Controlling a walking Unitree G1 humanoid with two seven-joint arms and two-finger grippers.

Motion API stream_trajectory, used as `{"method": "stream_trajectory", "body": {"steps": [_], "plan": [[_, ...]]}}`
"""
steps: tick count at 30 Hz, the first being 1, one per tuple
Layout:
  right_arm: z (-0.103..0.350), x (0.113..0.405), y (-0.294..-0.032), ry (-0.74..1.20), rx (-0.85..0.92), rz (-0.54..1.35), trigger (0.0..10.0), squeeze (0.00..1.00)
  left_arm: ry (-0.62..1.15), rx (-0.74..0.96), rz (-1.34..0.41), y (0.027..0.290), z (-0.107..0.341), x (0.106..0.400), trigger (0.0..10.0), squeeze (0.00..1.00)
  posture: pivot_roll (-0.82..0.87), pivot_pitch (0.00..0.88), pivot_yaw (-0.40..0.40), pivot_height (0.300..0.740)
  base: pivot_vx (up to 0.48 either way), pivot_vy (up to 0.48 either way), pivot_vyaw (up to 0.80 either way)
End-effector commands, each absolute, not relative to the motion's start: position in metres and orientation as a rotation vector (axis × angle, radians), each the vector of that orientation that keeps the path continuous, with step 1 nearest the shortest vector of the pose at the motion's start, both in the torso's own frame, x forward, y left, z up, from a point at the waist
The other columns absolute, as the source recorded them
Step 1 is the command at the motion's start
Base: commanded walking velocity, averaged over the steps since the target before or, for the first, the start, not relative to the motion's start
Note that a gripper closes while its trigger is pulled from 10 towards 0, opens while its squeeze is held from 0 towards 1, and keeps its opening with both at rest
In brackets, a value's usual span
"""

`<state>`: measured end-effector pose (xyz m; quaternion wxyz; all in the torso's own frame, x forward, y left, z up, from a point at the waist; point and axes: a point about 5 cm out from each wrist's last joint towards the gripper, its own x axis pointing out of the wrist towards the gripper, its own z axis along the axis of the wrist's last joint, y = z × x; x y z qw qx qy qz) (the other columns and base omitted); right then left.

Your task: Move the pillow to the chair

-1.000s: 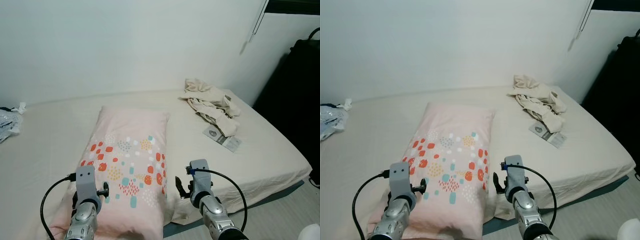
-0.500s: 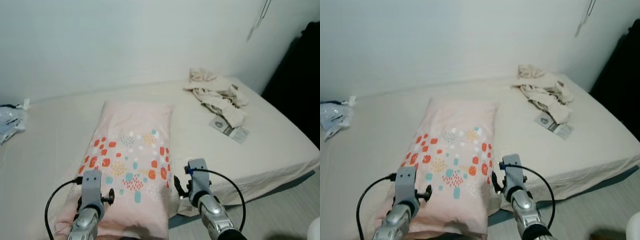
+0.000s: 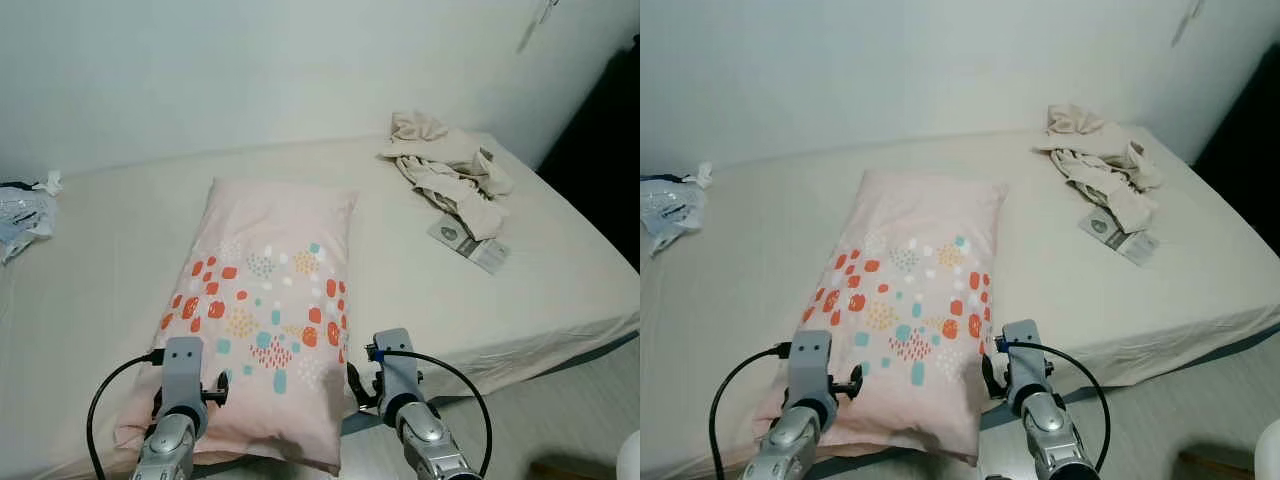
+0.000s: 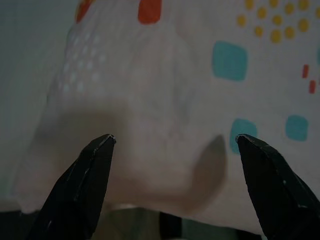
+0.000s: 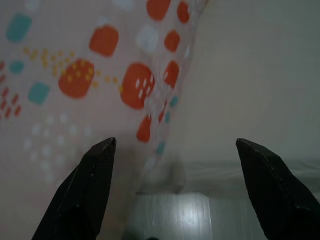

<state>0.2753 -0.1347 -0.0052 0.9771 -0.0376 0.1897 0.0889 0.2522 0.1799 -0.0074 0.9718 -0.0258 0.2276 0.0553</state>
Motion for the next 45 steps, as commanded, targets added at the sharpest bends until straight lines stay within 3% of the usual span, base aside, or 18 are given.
{"method": "stream_trajectory", "body": {"steps": [1, 10, 30, 45], "plan": [[-0.008, 0.271, -0.135, 0.390, -0.054, 0.163, 10.0, 0.00, 0.486, -0.070, 0.128, 0.181, -0.012, 0.247, 10.0, 0.00, -0.06, 0.187, -0.043, 0.740, 0.000, 0.000, 0.00], [-0.004, 0.274, -0.126, 0.374, -0.087, 0.199, 10.0, 0.00, 0.456, -0.052, 0.135, 0.182, -0.006, 0.248, 10.0, 0.00, -0.06, 0.179, -0.048, 0.740, 0.000, 0.000, 0.00], [0.011, 0.288, -0.140, 0.332, -0.107, 0.146, 10.0, 0.00, 0.429, -0.078, 0.142, 0.180, 0.001, 0.260, 10.0, 0.00, -0.10, 0.164, -0.036, 0.740, 0.000, 0.000, 0.00], [0.017, 0.294, -0.129, 0.331, 0.008, 0.196, 10.0, 0.00, 0.409, -0.031, 0.123, 0.183, 0.009, 0.268, 10.0, 0.00, -0.06, 0.136, -0.064, 0.740, 0.000, 0.000, 0.00]]}}
